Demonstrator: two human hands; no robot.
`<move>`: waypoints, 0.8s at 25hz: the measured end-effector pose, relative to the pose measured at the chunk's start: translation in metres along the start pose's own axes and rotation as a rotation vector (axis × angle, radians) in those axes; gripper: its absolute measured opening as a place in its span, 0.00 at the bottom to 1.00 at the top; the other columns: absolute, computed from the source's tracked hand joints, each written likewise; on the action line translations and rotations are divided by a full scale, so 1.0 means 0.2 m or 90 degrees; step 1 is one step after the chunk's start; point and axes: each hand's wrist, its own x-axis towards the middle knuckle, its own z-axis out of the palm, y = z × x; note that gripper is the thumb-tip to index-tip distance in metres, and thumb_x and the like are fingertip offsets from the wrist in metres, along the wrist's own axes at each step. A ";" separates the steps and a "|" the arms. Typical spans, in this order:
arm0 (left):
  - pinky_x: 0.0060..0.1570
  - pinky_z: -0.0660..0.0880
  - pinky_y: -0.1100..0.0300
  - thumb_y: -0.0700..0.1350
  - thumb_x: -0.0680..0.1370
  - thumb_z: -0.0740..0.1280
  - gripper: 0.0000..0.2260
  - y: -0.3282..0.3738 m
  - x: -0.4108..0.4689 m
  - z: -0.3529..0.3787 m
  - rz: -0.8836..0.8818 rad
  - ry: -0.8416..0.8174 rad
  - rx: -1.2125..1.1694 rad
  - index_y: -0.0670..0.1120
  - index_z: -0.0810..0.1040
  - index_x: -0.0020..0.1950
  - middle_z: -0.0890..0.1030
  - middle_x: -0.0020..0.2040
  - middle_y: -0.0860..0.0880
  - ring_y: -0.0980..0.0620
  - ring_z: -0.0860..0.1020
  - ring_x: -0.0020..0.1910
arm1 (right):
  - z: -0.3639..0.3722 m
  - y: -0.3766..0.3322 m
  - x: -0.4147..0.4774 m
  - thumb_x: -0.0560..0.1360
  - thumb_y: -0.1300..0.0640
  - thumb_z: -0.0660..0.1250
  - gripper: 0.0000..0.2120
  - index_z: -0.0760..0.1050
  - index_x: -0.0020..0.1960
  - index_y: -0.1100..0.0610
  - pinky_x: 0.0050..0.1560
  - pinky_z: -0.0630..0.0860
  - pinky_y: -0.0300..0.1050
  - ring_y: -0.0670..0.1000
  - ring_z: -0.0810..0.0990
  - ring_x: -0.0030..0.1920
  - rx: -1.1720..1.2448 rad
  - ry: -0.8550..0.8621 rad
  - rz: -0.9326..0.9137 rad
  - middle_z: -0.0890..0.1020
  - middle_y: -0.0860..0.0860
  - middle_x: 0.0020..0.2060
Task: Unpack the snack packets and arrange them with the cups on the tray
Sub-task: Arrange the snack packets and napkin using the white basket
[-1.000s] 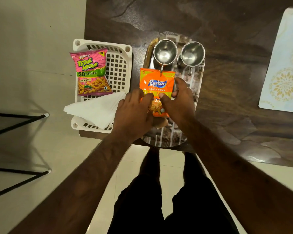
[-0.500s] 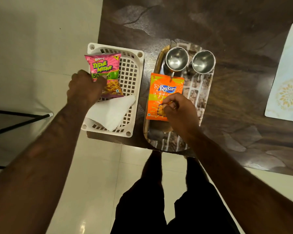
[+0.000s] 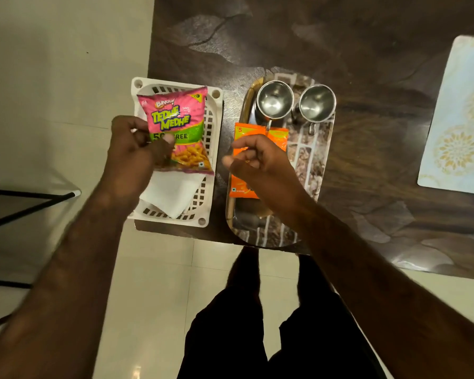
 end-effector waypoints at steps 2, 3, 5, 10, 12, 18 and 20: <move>0.41 0.80 0.60 0.36 0.78 0.69 0.13 0.04 -0.10 0.07 0.014 -0.066 -0.053 0.48 0.67 0.52 0.83 0.46 0.49 0.55 0.84 0.43 | -0.01 -0.03 -0.01 0.79 0.54 0.76 0.22 0.74 0.70 0.54 0.39 0.78 0.30 0.51 0.85 0.55 0.064 -0.038 0.050 0.84 0.55 0.61; 0.41 0.80 0.59 0.34 0.78 0.68 0.13 0.05 -0.15 0.13 0.016 -0.108 -0.076 0.47 0.67 0.52 0.84 0.46 0.48 0.54 0.84 0.44 | -0.02 -0.04 -0.02 0.79 0.55 0.75 0.22 0.74 0.71 0.55 0.43 0.81 0.31 0.54 0.86 0.59 0.108 -0.057 0.056 0.84 0.57 0.64; 0.46 0.80 0.51 0.36 0.75 0.72 0.15 0.04 -0.21 0.26 0.011 -0.176 -0.086 0.47 0.68 0.52 0.83 0.49 0.40 0.48 0.81 0.48 | -0.05 -0.01 -0.04 0.78 0.60 0.76 0.22 0.76 0.70 0.60 0.53 0.85 0.40 0.56 0.87 0.61 0.173 -0.054 0.041 0.86 0.58 0.63; 0.58 0.79 0.44 0.42 0.69 0.75 0.28 -0.04 -0.26 0.57 -0.106 -0.270 -0.124 0.43 0.71 0.68 0.83 0.58 0.37 0.44 0.82 0.56 | -0.23 0.18 -0.10 0.75 0.56 0.79 0.19 0.83 0.63 0.60 0.60 0.86 0.60 0.59 0.89 0.55 0.218 0.085 0.073 0.89 0.62 0.55; 0.56 0.79 0.49 0.39 0.70 0.77 0.26 -0.08 -0.27 0.68 -0.117 -0.274 -0.089 0.41 0.73 0.66 0.84 0.54 0.41 0.46 0.83 0.53 | -0.31 0.29 -0.12 0.73 0.53 0.80 0.21 0.84 0.63 0.59 0.65 0.80 0.71 0.66 0.87 0.60 0.271 0.080 0.108 0.88 0.64 0.57; 0.36 0.74 0.61 0.46 0.73 0.77 0.20 -0.15 -0.32 0.93 -0.107 -0.225 0.087 0.47 0.73 0.59 0.75 0.41 0.53 0.55 0.76 0.39 | -0.46 0.41 -0.13 0.62 0.44 0.83 0.24 0.87 0.52 0.55 0.56 0.85 0.69 0.61 0.90 0.51 0.120 0.251 0.192 0.91 0.55 0.46; 0.40 0.76 0.56 0.52 0.73 0.76 0.20 -0.13 -0.31 0.95 -0.025 -0.213 0.199 0.48 0.73 0.59 0.76 0.42 0.54 0.53 0.77 0.41 | -0.49 0.41 -0.09 0.59 0.39 0.81 0.25 0.86 0.51 0.51 0.55 0.86 0.66 0.57 0.91 0.48 0.071 0.281 0.204 0.91 0.51 0.44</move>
